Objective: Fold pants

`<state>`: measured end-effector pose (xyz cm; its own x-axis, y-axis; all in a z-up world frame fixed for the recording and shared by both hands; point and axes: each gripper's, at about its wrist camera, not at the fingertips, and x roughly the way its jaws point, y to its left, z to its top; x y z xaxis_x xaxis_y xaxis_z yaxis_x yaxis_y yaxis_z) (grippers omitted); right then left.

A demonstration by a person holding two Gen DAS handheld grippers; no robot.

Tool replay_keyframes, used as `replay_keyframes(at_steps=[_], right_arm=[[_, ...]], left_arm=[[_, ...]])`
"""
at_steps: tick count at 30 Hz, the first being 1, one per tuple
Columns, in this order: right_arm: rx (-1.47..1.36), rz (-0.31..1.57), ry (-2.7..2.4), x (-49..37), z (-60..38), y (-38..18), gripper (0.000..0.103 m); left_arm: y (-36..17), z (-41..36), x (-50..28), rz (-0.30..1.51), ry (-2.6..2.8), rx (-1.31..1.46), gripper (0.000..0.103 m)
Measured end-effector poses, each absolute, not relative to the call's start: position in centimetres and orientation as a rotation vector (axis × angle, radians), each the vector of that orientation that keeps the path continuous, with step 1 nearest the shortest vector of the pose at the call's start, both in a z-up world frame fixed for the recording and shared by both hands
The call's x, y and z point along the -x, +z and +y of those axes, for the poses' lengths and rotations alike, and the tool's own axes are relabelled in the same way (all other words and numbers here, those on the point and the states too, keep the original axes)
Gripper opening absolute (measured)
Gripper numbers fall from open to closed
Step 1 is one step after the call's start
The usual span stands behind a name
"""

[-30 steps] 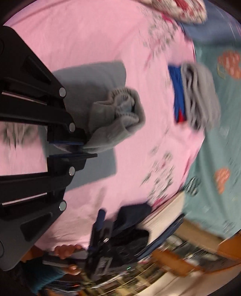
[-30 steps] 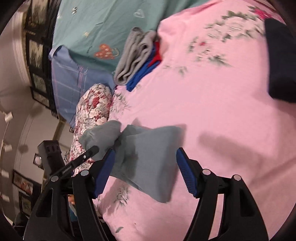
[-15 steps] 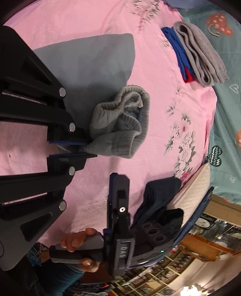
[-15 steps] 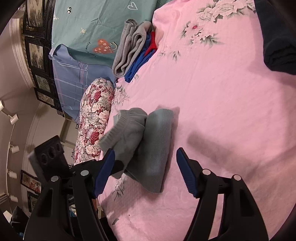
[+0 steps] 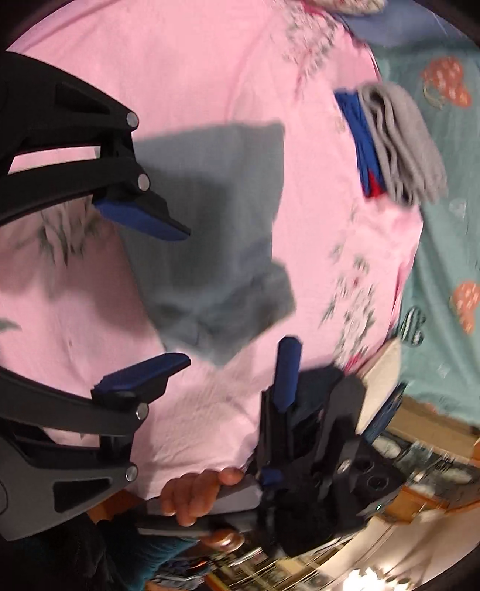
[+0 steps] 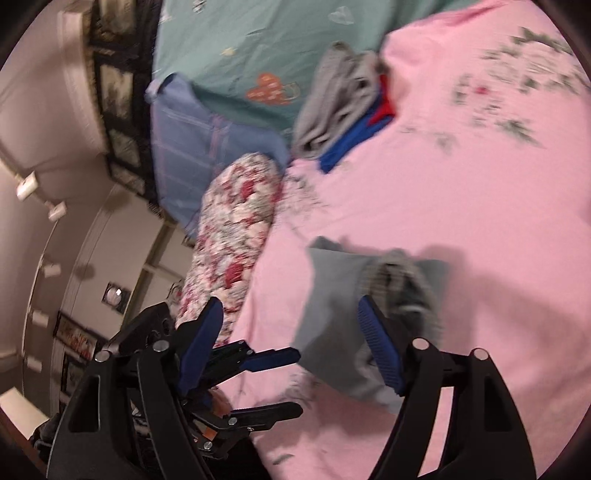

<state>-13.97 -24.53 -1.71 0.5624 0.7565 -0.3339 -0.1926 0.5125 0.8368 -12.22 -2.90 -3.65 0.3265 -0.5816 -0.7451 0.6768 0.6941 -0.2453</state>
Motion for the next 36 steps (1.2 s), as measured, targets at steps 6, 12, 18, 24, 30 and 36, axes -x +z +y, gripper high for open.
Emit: replay_keyframes(at_steps=[6,12,18,24,30,36], right_arm=[[-0.932,0.892,0.648,10.7,-22.2,-4.7,0.077],[-1.141,0.916,0.383,12.5,-29.7,-9.7,0.077],[-1.013,0.983,0.316,16.0,-30.6,-8.2,0.077],[-0.895,1.153,0.36,18.2,-26.5,-9.1,0.077],[-0.892,1.201,0.33,16.9,-24.2,-9.6,0.077],[-0.962,1.231,0.293,15.5,-23.8,-9.8,0.078]], left_arm=[[-5.7,1.7,7.9,1.005,-0.675,0.013,0.065],[-9.0,4.7,4.5,1.122,-0.593,0.095,0.063],[-9.0,5.1,3.8,1.146,-0.636,0.14,0.065],[-10.4,3.9,3.8,1.207,-0.666,0.136,0.065],[-11.1,3.3,3.5,1.241,-0.711,0.136,0.065],[-11.5,2.9,2.6,1.266,-0.738,0.128,0.065]])
